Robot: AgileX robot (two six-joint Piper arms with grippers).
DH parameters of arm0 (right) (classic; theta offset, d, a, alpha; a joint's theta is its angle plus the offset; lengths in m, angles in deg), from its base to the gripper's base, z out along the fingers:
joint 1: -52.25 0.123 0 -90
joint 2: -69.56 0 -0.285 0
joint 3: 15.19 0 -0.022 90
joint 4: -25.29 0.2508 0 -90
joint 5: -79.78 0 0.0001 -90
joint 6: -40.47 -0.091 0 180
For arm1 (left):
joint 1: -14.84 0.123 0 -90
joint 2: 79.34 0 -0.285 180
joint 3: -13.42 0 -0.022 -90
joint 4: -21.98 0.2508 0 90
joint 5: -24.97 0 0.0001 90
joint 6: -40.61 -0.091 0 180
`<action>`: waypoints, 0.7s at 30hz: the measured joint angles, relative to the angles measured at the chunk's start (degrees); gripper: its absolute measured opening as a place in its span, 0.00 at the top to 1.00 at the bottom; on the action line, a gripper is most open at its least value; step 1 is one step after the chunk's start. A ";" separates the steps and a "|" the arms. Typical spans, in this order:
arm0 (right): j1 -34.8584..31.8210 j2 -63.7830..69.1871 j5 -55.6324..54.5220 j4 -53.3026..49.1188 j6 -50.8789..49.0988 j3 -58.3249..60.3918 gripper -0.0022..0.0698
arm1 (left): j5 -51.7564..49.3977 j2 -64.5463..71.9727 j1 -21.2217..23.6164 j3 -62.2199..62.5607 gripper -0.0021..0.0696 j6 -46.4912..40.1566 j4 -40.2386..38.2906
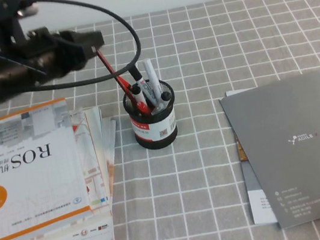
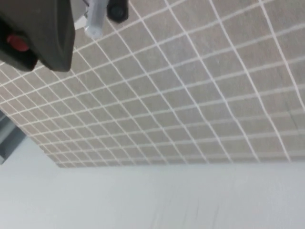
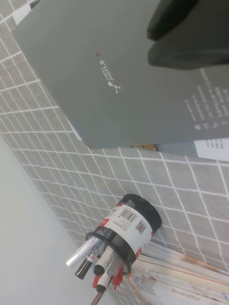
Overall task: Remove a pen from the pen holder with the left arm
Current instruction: 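Take a marker out of the pen holder and lay it on the table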
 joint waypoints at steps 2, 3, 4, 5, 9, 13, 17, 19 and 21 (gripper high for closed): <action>0.00 0.00 0.00 0.00 0.00 0.00 0.99 | 0.74 -2.32 0.00 0.00 0.94 0.00 1.35; 0.00 0.00 0.00 0.00 0.00 0.00 0.99 | 1.21 -3.73 0.00 0.00 0.94 0.00 2.42; 0.00 0.00 0.00 0.00 0.00 0.00 0.99 | 1.85 -5.29 0.00 0.00 0.94 0.13 3.64; 0.00 0.00 0.00 0.00 0.00 0.00 0.99 | 2.56 -6.97 -0.04 0.00 0.94 0.42 5.65; 0.00 0.00 0.00 0.00 0.00 0.00 0.99 | 5.63 -14.07 -0.88 0.00 0.94 7.54 16.49; 0.00 0.00 0.00 0.00 0.00 0.00 0.99 | 4.40 -20.66 -1.24 0.69 0.94 20.50 30.01; 0.00 0.00 0.00 0.00 0.00 0.00 0.99 | -4.15 -23.95 -1.56 5.01 0.94 37.79 48.62; 0.00 0.00 0.00 0.00 0.00 0.00 0.99 | -9.21 -24.33 -2.28 7.70 0.94 45.92 58.91; 0.00 0.00 0.00 0.00 0.00 0.00 0.99 | -12.37 -24.56 -3.28 9.28 0.94 52.01 68.35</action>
